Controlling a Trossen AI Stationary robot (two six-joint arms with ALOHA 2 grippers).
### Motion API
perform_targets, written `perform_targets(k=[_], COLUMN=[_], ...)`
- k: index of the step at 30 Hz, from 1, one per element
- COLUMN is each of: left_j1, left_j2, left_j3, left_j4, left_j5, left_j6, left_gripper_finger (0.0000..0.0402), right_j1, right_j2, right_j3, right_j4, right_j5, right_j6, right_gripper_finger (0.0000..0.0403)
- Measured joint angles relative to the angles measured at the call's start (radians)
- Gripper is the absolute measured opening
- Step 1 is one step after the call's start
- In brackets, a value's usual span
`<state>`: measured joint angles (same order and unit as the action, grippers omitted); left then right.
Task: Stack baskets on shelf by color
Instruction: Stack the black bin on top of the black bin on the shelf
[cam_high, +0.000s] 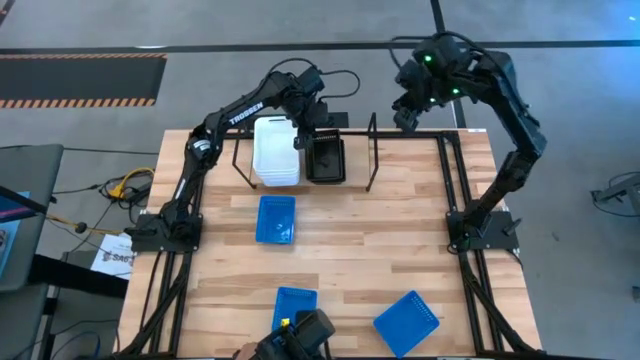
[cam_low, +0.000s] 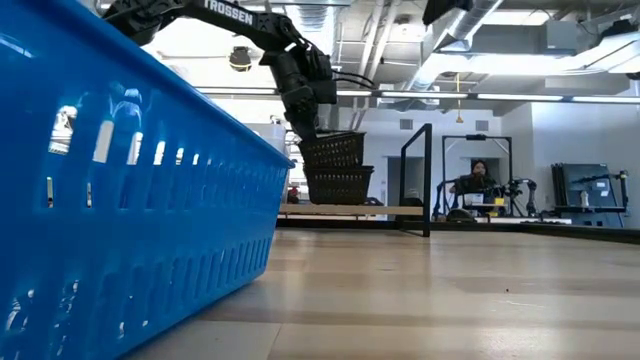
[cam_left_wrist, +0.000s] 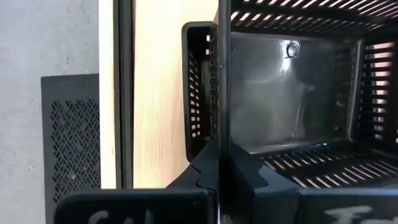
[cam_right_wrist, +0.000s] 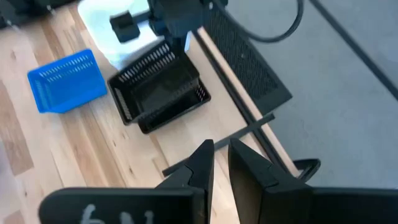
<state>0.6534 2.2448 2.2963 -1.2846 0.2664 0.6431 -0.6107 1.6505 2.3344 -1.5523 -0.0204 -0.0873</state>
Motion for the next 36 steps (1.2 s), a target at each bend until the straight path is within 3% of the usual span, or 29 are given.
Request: perform_targets(k=[14, 24, 36], left_j1=[-0.009, -0.015, -0.029], left_j2=[-0.001, -0.001, -0.001], left_j3=[-0.076, -0.077, -0.072], left_j4=[0.052, 0.119, 0.112], left_j5=[-0.002, -0.060, -0.126], left_j6=[-0.001, -0.055, -0.058], left_gripper_finger=[0.0000, 0.0003, 0.0120], right_j1=[-0.002, -0.004, -0.023], right_j2=[0.009, 0.003, 0.003], right_j3=[0.000, 0.000, 0.000], right_j4=[-0.011, -0.011, -0.011], right_j5=[0.019, 0.026, 0.026], right_j6=[-0.043, -0.054, -0.079], right_gripper_finger=[0.0066, 0.0066, 0.0066])
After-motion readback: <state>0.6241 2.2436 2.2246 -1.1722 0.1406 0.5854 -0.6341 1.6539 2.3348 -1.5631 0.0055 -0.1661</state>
